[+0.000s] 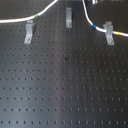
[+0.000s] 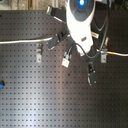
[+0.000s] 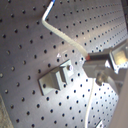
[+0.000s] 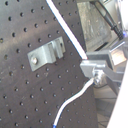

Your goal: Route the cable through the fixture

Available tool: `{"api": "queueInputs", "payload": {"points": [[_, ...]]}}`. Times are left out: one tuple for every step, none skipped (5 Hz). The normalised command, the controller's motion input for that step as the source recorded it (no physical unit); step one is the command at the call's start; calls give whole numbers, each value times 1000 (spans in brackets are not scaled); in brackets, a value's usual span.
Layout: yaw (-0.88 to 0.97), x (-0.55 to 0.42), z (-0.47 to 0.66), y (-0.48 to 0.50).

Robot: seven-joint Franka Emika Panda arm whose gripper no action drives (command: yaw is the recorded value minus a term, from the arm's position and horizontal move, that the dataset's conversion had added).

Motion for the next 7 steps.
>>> {"api": "queueInputs", "payload": {"points": [[223,-339,681,49],[269,-263,574,83],[220,-154,325,123],[157,-62,97,-14],[314,-244,181,-165],[408,-233,127,18],[331,-11,270,285]]}}
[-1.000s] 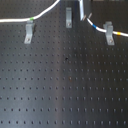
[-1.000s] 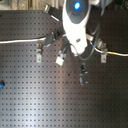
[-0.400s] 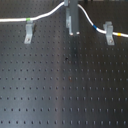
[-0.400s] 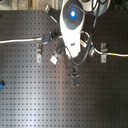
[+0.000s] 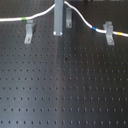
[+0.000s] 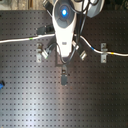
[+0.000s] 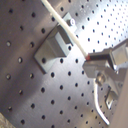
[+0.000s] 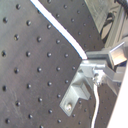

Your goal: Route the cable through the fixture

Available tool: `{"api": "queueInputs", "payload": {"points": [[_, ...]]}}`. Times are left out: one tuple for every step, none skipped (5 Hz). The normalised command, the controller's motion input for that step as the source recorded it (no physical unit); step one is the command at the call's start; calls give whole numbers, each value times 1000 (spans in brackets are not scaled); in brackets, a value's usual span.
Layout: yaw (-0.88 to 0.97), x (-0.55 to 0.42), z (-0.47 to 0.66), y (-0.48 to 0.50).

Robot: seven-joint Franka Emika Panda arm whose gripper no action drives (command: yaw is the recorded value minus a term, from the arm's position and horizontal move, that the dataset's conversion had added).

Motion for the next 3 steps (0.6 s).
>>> {"api": "queueInputs", "payload": {"points": [[120,77,406,65],[43,3,236,3],[0,3,-1,38]]}}
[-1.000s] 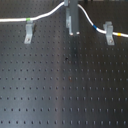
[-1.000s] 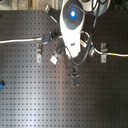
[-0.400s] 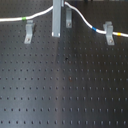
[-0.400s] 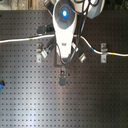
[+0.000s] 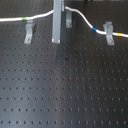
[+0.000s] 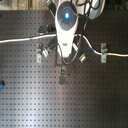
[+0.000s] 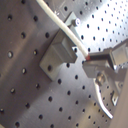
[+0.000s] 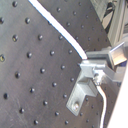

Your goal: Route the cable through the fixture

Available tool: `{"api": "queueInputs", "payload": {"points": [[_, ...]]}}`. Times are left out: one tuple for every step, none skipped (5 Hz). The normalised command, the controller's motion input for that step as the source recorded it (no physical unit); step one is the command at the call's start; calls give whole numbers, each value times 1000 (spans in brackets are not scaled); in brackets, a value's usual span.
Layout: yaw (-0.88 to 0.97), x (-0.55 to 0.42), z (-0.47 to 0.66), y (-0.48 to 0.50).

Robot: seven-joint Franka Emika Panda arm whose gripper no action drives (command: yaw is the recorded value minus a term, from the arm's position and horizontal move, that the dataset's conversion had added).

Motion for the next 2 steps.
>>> {"api": "queueInputs", "payload": {"points": [[63,-52,574,54],[63,-59,410,16]]}}
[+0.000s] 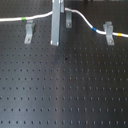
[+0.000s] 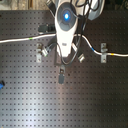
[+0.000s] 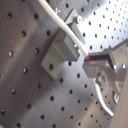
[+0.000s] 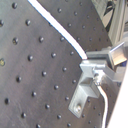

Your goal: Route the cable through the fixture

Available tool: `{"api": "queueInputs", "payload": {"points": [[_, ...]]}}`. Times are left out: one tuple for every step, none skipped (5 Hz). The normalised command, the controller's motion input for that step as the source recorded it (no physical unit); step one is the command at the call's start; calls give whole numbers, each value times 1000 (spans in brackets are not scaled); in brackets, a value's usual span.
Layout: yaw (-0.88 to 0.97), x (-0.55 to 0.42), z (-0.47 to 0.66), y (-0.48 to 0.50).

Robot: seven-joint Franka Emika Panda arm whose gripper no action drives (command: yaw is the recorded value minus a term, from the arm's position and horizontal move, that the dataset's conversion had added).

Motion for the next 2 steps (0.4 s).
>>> {"api": "queueInputs", "payload": {"points": [[40,-69,258,106],[0,9,107,59]]}}
